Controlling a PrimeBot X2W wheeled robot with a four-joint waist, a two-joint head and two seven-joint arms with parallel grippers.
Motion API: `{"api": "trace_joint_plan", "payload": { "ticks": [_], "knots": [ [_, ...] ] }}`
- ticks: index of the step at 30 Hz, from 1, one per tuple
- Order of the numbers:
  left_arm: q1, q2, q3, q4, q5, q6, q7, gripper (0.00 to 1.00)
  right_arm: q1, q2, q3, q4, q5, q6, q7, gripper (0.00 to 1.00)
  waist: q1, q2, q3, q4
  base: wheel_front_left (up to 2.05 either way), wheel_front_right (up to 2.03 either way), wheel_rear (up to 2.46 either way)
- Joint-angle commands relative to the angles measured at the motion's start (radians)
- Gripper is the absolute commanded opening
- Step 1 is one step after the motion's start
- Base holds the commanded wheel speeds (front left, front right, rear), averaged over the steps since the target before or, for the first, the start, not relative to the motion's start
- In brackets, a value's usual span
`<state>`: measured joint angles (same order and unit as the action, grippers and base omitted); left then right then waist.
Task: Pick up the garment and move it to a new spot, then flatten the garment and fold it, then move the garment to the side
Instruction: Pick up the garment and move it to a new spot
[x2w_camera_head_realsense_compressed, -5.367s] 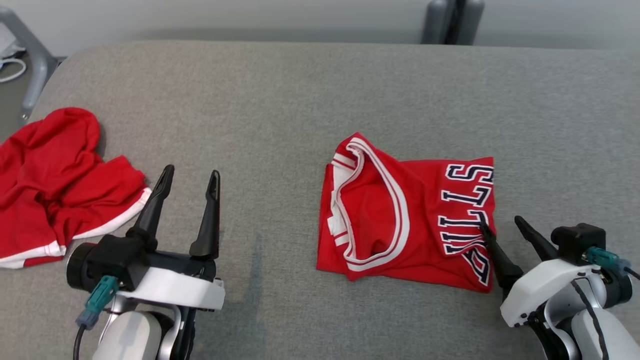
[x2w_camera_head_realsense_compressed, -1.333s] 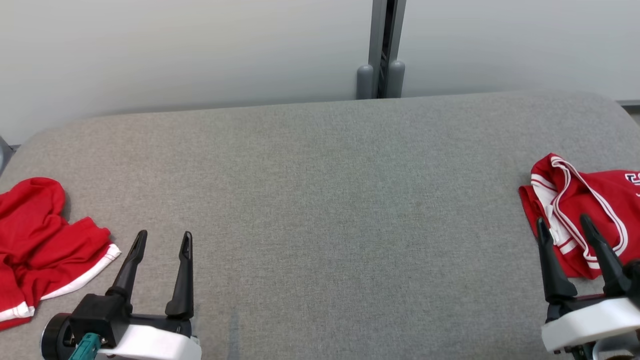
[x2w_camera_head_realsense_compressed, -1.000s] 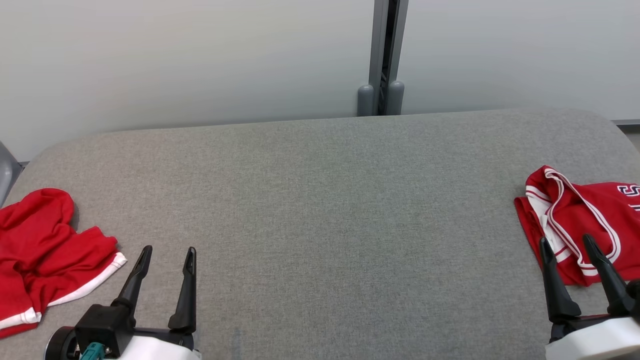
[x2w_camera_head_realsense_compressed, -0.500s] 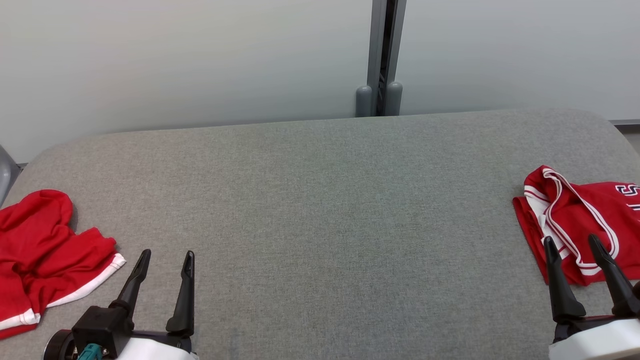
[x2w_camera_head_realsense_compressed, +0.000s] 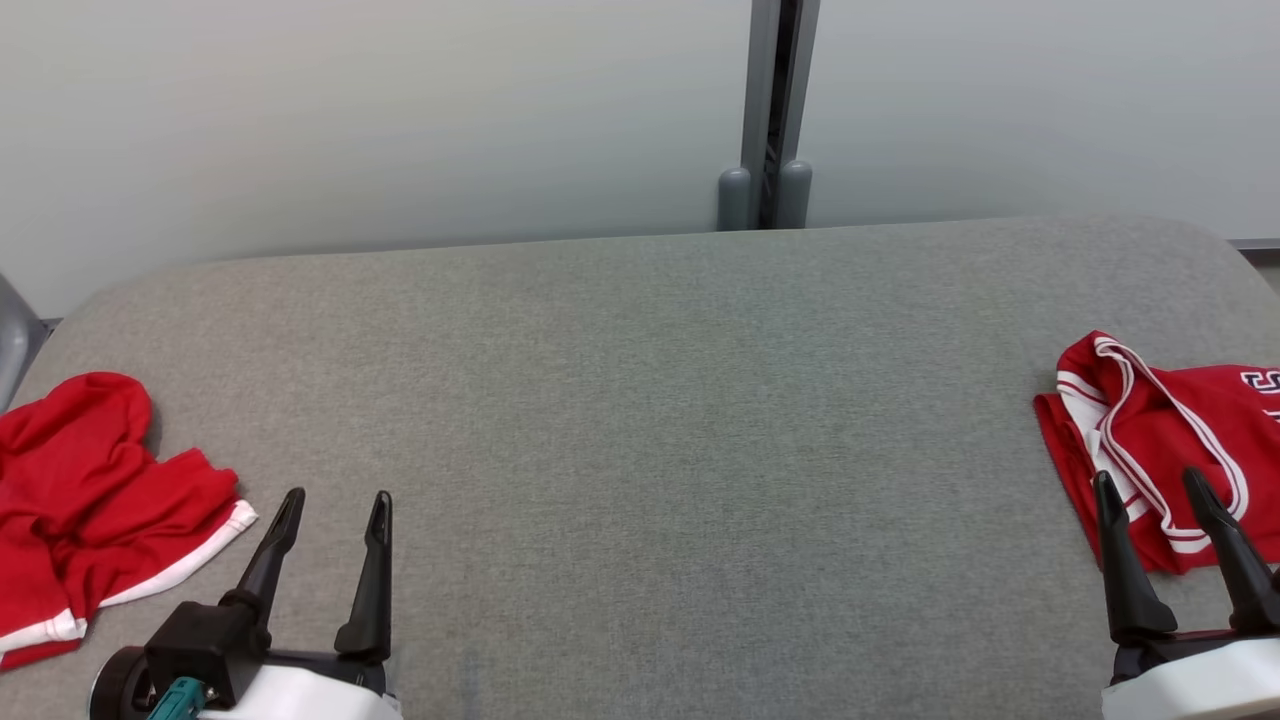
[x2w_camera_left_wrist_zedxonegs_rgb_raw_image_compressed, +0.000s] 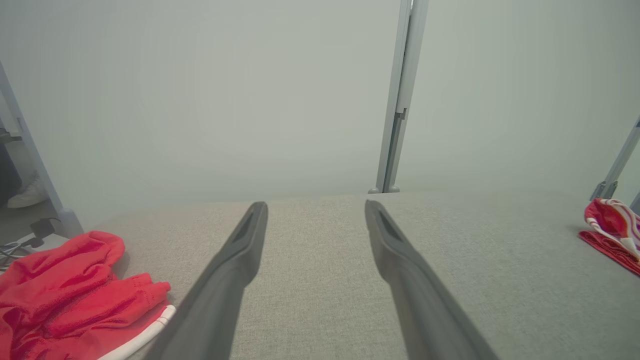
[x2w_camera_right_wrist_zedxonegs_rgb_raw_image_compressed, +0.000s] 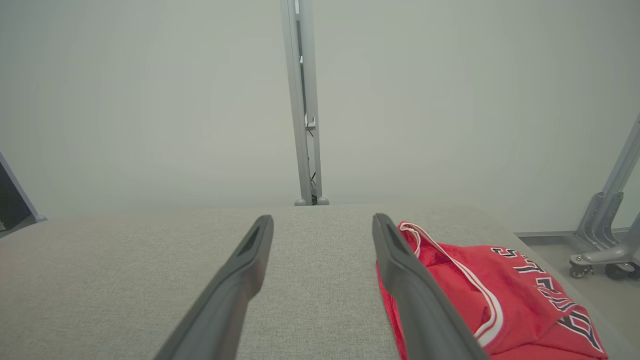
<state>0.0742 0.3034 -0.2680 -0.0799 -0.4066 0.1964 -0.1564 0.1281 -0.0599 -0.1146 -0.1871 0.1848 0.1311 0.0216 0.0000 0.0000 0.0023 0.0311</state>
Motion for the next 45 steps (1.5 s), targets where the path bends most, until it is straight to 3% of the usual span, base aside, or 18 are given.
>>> {"api": "trace_joint_plan", "payload": {
  "ticks": [1,6,19,24,34,45],
  "knots": [
    [-0.016,0.005,0.003,0.001,-0.003,-0.001,-0.005,1.0,-0.005,-0.002,0.0,-0.008,0.0,-0.001,0.002,1.0,0.0,0.0,0.006,0.008,0.0,0.0,0.0],
    [-0.066,-0.009,-0.001,0.013,-0.007,-0.011,-0.022,1.0,-0.02,-0.006,0.012,-0.04,-0.006,-0.001,0.006,1.0,0.0,0.0,0.041,0.085,0.0,0.0,0.0],
    [-0.108,-0.037,0.02,0.045,-0.022,-0.009,-0.075,1.0,-0.058,-0.014,0.042,-0.09,-0.008,-0.001,0.027,1.0,0.0,0.0,0.086,0.385,0.0,0.0,0.0],
    [-0.096,-0.043,0.029,0.051,-0.027,-0.004,-0.084,1.0,-0.063,-0.017,0.048,-0.091,-0.002,-0.001,0.037,1.0,0.0,0.0,0.085,0.458,0.0,0.0,0.0],
    [-0.091,-0.048,0.03,0.052,-0.033,-0.001,-0.092,1.0,-0.061,-0.02,0.055,-0.089,0.003,-0.001,0.046,1.0,0.0,0.0,0.082,0.505,0.0,0.0,0.0],
    [-0.136,-0.064,0.063,0.036,-0.039,0.015,-0.101,1.0,-0.084,-0.026,0.061,-0.114,0.004,-0.001,0.066,1.0,0.0,0.0,0.13,0.477,0.0,0.0,0.0]
  ]
}}
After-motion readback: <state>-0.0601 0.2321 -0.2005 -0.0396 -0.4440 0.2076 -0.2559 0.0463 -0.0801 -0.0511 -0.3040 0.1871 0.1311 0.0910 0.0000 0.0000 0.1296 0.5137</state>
